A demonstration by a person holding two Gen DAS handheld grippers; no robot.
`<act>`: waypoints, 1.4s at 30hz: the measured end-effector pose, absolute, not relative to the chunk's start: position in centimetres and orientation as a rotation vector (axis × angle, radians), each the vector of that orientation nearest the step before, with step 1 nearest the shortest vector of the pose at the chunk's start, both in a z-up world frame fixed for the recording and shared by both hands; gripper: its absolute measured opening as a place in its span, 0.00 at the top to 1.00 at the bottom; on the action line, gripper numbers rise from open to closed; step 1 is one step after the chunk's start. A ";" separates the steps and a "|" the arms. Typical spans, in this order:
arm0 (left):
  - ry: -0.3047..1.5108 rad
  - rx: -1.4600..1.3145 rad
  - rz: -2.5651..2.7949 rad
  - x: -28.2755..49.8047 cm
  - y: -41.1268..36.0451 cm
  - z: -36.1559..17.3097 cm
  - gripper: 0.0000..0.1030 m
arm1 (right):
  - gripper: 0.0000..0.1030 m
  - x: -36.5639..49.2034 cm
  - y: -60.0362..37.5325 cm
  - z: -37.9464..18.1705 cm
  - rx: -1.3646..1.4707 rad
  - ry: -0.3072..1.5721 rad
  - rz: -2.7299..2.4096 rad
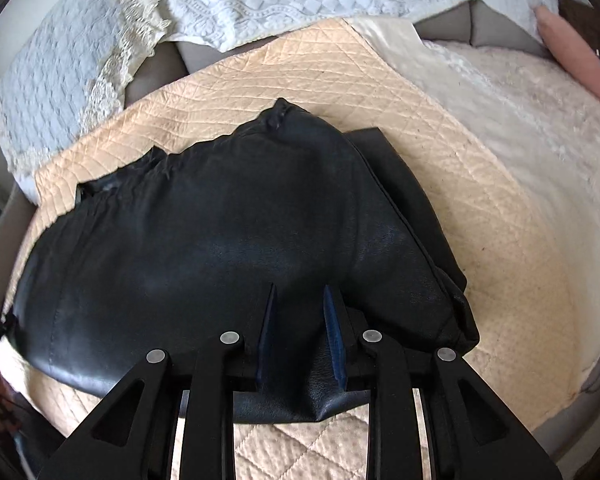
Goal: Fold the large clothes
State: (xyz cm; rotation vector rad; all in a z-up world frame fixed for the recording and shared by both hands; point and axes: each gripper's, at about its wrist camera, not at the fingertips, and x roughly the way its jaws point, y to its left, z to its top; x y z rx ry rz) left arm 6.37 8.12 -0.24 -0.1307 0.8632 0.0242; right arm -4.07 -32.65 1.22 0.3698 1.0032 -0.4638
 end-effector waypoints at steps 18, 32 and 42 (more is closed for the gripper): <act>0.898 -0.572 -0.020 10.2 16.5 -3.5 0.35 | 0.56 0.2 -21.7 1.9 0.301 0.959 -0.141; 0.926 -0.423 -0.108 9.6 12.3 -3.7 0.51 | 0.56 0.3 -20.3 0.7 0.335 0.990 -0.107; 0.886 -0.402 -0.137 9.0 12.0 0.9 0.85 | 0.56 -1.0 -20.8 1.7 0.361 0.944 -0.099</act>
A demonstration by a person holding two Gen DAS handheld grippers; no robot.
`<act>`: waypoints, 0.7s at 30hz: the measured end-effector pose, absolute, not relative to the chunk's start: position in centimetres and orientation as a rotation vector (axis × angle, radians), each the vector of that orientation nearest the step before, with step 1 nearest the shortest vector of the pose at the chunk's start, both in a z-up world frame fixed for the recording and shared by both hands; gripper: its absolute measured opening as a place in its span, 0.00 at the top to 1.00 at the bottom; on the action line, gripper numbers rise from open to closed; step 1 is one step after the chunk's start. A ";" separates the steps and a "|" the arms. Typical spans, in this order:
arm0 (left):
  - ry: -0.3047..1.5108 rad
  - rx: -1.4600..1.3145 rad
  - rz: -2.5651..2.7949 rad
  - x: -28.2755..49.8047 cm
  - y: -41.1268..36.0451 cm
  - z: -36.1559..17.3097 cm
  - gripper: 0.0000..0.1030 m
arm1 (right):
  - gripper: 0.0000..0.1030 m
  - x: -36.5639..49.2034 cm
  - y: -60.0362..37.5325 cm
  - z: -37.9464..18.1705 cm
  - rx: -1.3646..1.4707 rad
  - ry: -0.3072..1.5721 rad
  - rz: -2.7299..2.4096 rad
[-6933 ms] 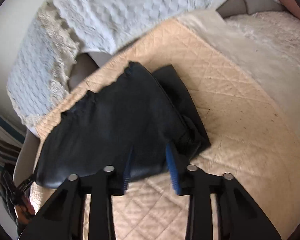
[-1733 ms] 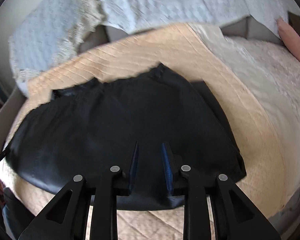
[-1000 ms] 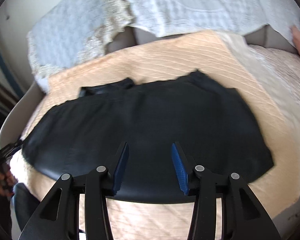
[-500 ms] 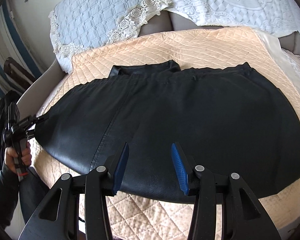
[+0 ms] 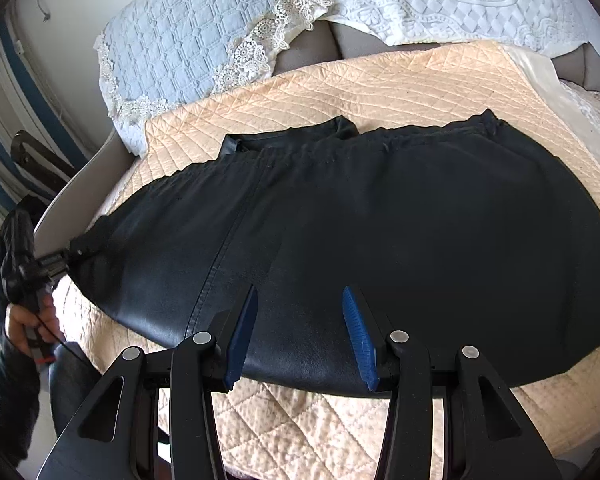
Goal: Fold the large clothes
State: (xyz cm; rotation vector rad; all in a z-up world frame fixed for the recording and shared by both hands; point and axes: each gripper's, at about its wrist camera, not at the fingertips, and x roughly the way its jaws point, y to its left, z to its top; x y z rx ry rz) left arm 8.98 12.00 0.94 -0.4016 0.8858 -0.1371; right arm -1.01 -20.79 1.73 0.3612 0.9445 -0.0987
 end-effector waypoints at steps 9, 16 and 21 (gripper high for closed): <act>0.773 -0.375 -0.450 9.4 2.9 9.7 0.86 | 0.56 -2.5 -22.6 2.2 0.433 0.897 -0.118; 0.899 -0.330 -0.621 11.8 -7.6 5.1 0.87 | 0.56 -3.7 -23.7 1.8 0.470 0.895 -0.134; 1.049 -0.317 -0.672 12.5 -12.2 -1.4 0.78 | 0.56 -4.3 -24.7 1.1 0.549 0.896 -0.126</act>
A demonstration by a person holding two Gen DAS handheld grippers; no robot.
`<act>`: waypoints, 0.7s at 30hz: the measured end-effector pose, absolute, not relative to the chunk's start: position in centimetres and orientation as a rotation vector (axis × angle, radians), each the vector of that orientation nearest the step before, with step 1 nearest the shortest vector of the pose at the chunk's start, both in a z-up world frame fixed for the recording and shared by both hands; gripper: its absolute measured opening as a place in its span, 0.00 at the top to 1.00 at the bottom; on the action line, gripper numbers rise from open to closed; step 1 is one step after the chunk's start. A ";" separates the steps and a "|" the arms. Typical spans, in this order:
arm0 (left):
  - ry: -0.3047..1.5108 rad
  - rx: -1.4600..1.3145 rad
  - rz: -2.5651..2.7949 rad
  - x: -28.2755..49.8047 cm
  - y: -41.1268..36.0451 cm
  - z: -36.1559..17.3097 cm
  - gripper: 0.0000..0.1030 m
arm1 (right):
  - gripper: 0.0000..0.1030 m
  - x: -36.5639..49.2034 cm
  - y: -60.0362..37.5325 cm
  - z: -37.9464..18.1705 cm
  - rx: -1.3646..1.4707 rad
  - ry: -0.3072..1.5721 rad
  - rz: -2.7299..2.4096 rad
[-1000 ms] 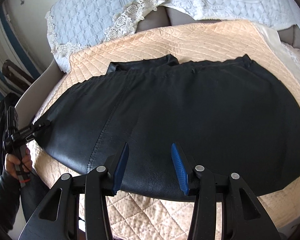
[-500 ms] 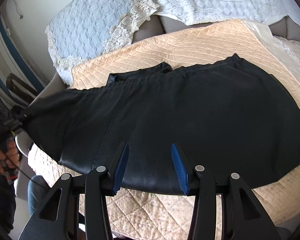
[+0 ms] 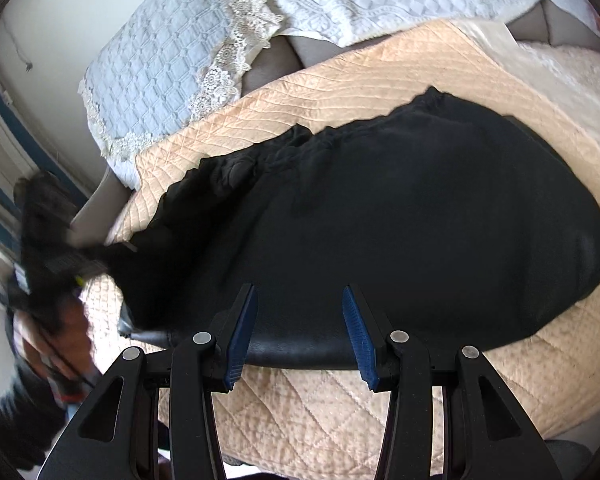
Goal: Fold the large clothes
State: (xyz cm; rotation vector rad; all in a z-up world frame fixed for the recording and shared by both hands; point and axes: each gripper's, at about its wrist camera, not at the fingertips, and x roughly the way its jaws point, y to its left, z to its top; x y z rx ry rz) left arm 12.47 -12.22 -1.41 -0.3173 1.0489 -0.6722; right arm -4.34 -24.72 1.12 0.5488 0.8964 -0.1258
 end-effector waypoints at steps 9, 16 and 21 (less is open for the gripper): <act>0.884 -0.350 -0.682 8.4 -7.1 3.9 0.54 | 0.49 -2.4 -24.5 0.3 0.762 0.849 0.026; 0.913 -0.318 -0.451 9.4 -1.4 0.9 0.54 | 0.48 4.4 -22.1 -1.9 0.749 0.919 0.113; 0.937 -0.337 -0.460 9.9 -1.7 -0.9 0.55 | 0.54 7.9 -20.8 -3.1 0.754 0.953 0.136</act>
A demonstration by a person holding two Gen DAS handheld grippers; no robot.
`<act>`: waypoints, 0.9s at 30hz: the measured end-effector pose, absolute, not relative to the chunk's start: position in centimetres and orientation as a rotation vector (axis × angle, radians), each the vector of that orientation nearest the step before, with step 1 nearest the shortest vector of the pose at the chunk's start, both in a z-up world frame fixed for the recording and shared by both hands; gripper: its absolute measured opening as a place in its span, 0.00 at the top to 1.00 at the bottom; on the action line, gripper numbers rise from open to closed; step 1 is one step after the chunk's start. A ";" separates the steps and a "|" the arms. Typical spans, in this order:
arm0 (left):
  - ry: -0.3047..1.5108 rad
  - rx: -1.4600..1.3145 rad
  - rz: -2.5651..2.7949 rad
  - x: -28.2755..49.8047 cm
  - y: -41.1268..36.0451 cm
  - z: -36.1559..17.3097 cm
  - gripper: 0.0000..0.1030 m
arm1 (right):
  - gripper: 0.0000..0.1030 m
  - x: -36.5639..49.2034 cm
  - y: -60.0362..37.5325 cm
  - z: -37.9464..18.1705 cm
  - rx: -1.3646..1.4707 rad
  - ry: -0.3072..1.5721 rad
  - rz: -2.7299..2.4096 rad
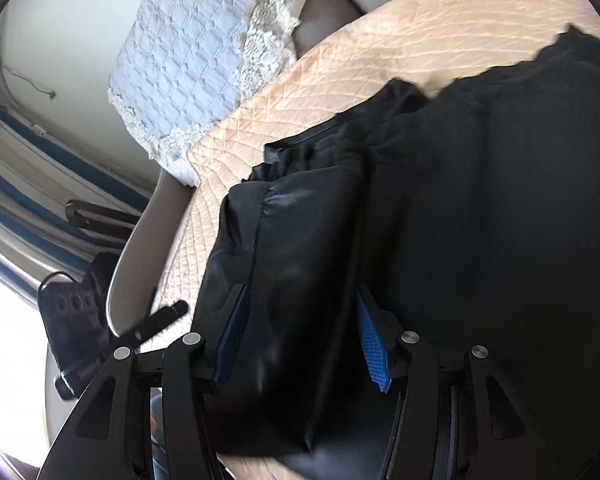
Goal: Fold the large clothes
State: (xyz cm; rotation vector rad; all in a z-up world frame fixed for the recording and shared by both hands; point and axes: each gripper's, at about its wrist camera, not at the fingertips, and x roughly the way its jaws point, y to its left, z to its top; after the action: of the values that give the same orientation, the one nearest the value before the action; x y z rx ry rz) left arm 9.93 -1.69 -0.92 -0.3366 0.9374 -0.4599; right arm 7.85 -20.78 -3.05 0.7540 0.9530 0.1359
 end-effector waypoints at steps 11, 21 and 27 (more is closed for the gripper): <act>0.921 -0.236 -0.530 8.2 -5.0 -2.0 0.55 | 0.89 4.9 -22.6 -4.4 0.805 0.923 0.062; 0.915 -0.228 -0.519 5.0 -4.8 -0.7 0.55 | 0.77 3.3 -20.7 1.0 0.601 0.889 0.012; 0.916 -0.196 -0.516 3.3 -6.0 -1.8 0.54 | 0.76 0.9 -16.7 1.2 0.490 0.898 0.133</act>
State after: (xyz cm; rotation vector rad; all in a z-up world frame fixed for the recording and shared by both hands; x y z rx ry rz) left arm 3.27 -5.96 -1.85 -0.1960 0.9163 -0.5160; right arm 0.88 -16.73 1.21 0.4902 0.8983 0.1327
